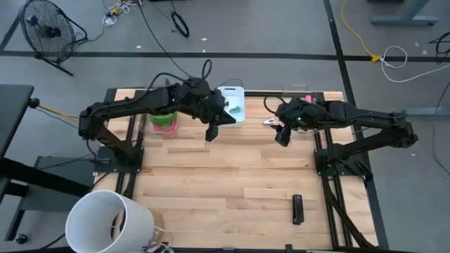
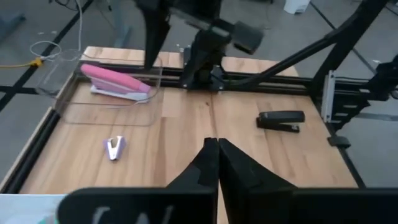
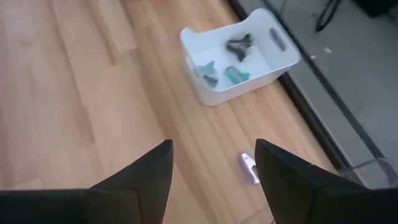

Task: Pick and place Stapler, Stapler remover, tape
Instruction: Put the purple staple remover into the white bin

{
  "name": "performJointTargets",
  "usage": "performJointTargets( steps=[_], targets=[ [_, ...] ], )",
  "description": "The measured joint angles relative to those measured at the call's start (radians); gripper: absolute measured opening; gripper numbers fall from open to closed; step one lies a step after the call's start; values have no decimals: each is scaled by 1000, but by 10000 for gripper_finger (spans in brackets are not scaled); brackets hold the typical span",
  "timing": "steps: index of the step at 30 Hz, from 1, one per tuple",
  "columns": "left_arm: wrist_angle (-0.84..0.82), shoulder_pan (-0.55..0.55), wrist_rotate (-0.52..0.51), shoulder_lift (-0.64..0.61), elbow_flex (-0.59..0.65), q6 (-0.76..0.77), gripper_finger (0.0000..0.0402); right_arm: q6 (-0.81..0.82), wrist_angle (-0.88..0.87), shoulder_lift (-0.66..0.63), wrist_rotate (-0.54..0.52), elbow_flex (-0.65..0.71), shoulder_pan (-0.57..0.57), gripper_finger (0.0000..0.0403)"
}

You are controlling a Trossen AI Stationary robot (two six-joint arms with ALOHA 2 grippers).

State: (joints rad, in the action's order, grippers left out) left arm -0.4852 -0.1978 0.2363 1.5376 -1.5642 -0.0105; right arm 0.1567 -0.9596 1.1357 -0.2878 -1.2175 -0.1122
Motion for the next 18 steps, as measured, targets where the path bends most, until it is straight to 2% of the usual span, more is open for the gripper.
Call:
performJointTargets(
  steps=[7, 18],
  targets=[
    [5, 43, 0, -2, 0, 24, 26, -133, -15, 62, 45, 0, -67, 226],
    [2, 52, -7, -2, 0, 26, 22, -230, -31, 166, 141, 0, -197, 226]
  ],
)
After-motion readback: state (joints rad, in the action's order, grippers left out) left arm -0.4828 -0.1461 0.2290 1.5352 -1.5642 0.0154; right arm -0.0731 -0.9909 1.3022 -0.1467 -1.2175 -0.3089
